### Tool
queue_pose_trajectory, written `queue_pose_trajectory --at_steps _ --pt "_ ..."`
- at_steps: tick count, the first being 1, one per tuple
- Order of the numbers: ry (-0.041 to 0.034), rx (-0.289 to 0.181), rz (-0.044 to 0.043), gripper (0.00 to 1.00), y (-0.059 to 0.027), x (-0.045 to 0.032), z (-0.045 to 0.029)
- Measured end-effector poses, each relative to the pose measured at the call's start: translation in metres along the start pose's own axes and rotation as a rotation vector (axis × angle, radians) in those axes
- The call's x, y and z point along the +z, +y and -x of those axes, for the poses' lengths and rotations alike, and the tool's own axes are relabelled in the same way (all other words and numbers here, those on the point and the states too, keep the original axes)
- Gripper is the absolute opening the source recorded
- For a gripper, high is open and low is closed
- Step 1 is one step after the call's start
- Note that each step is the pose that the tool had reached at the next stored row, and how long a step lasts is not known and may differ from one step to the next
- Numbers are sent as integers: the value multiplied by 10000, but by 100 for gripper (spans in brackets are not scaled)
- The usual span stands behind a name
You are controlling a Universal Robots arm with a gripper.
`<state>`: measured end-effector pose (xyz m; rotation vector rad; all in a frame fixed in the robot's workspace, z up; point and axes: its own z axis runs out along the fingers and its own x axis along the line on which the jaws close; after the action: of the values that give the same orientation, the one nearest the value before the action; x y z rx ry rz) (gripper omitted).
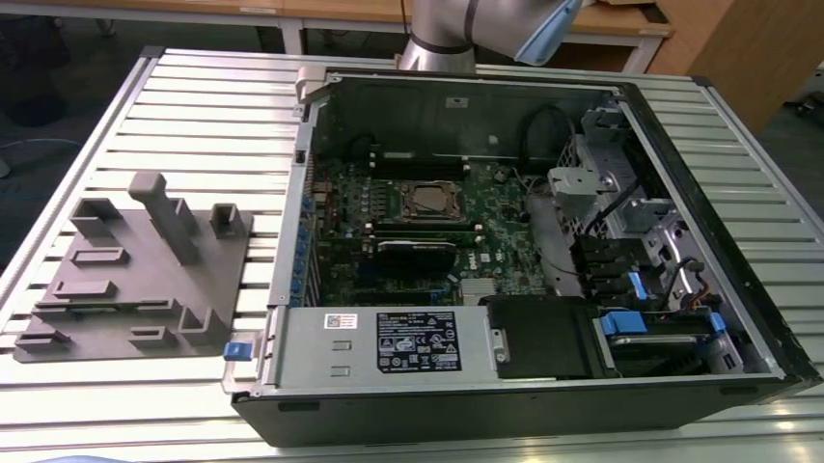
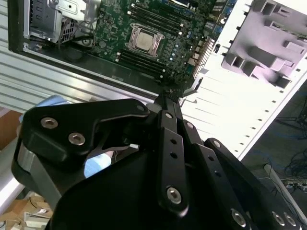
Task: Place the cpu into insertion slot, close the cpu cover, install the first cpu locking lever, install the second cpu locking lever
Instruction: 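Install the second cpu locking lever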
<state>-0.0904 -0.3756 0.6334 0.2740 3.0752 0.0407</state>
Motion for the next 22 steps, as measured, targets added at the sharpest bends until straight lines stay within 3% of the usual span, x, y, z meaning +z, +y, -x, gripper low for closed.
queue_pose_trajectory --at_steps 10,18,22 --pt "0 1 6 11 -4 131 -7" --pt "0 1 6 11 -4 136 -7" --pt "-14 -1 7 11 -6 184 -9"
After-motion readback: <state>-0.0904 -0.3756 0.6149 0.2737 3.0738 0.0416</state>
